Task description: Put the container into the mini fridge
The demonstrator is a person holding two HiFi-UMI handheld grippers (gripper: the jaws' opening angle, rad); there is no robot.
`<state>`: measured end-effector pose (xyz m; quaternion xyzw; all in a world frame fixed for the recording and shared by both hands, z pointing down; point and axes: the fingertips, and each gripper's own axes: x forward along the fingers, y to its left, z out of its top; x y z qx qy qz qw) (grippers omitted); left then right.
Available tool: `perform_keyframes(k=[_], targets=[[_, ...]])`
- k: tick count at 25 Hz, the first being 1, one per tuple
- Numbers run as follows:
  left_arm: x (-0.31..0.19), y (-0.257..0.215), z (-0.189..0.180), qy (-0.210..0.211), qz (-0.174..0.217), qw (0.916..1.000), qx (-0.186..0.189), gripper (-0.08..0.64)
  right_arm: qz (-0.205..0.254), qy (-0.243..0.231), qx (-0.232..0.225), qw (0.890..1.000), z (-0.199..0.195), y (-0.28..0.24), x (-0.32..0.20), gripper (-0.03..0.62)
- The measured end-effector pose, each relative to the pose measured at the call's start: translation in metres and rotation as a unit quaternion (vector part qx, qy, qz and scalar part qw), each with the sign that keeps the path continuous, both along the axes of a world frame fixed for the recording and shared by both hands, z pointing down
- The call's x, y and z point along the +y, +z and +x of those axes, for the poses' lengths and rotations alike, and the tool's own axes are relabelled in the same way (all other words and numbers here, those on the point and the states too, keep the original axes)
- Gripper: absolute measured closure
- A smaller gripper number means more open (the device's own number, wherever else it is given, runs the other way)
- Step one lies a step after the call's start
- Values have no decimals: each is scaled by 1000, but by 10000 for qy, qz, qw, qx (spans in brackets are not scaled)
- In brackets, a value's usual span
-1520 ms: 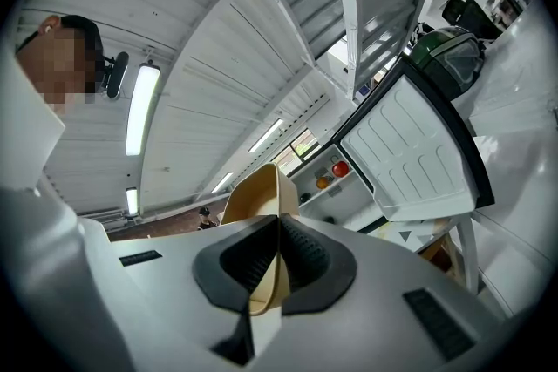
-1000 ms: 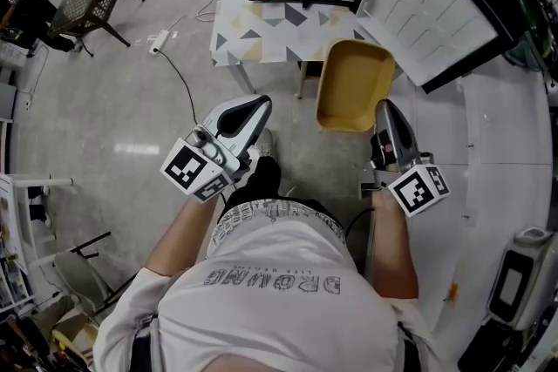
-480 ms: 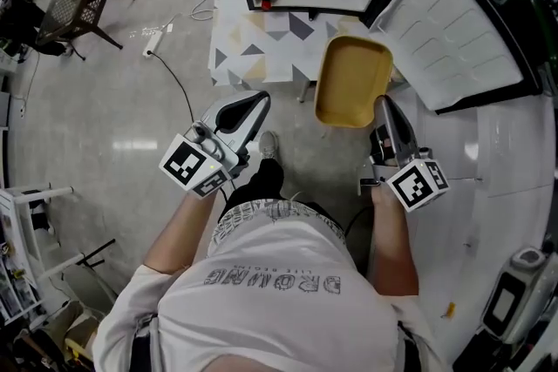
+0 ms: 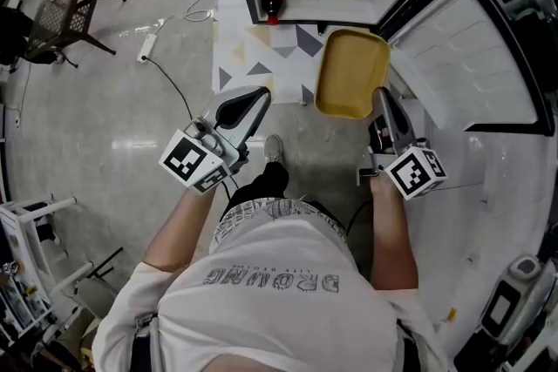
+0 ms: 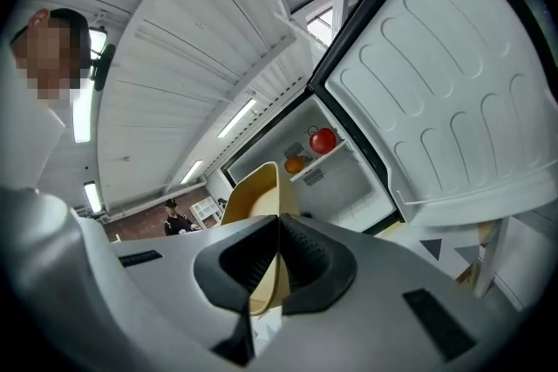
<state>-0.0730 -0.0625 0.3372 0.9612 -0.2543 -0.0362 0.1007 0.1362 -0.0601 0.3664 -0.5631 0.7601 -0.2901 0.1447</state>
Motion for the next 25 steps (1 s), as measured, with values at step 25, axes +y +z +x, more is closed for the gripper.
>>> perform_keyframes(k=[25], targets=[[-122, 47, -9, 306, -264, 9991, -146, 555, -799, 368, 308, 9956, 2, 72, -132, 581]])
